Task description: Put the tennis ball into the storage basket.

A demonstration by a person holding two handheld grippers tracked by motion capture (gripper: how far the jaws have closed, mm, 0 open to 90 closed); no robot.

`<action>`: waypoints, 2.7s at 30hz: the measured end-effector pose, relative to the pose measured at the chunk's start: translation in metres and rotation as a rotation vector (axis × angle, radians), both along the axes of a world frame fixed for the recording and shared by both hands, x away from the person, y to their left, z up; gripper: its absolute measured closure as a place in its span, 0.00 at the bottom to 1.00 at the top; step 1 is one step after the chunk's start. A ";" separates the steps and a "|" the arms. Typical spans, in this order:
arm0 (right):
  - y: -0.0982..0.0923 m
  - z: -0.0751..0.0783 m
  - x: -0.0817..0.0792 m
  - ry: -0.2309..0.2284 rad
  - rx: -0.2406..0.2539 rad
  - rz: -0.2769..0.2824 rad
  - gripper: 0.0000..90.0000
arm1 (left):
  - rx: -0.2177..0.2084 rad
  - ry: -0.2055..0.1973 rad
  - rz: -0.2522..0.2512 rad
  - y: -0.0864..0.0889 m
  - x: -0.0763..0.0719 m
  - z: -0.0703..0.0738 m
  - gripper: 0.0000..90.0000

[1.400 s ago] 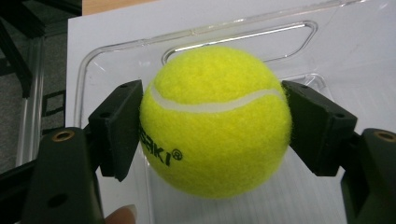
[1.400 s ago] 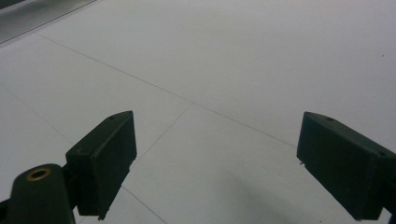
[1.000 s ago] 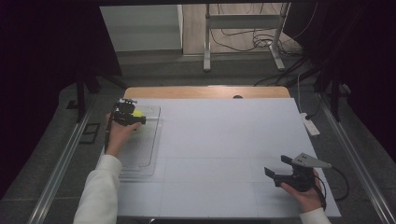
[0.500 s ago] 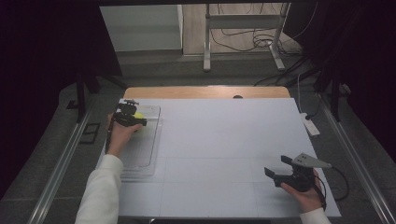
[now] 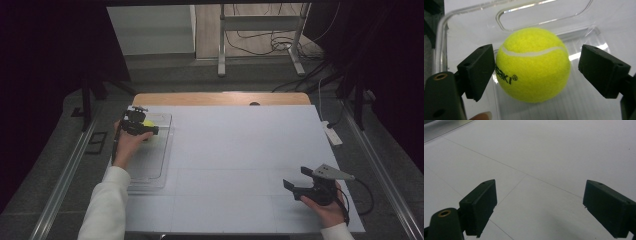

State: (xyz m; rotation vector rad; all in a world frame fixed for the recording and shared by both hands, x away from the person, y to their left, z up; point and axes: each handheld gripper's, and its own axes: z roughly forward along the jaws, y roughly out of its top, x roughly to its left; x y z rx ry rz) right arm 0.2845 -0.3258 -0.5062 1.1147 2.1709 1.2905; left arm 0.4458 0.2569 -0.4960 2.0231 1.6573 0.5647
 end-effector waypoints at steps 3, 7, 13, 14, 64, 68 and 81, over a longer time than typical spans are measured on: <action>0.000 0.000 0.000 -0.001 0.000 0.000 0.13 | -0.026 -0.032 0.000 0.002 -0.003 0.005 0.16; 0.000 0.000 0.000 -0.001 -0.001 -0.002 0.13 | -0.049 -0.059 -0.005 0.005 -0.007 0.012 0.15; 0.000 0.000 0.000 -0.001 0.001 -0.002 0.13 | -0.110 -0.090 -0.028 0.009 -0.018 0.018 0.15; 0.000 0.000 0.001 0.001 0.002 -0.002 0.13 | -0.113 -0.094 -0.032 0.010 -0.019 0.019 0.15; -0.002 0.004 0.001 -0.002 0.030 0.022 0.13 | -0.309 -0.303 -0.370 -0.048 -0.153 0.040 0.17; -0.002 0.004 0.001 -0.006 0.030 0.028 0.13 | -0.313 -0.308 -0.391 -0.052 -0.164 0.035 0.17; -0.001 0.006 0.000 -0.019 0.035 0.041 0.13 | -0.322 -0.305 -0.411 -0.054 -0.180 0.016 0.16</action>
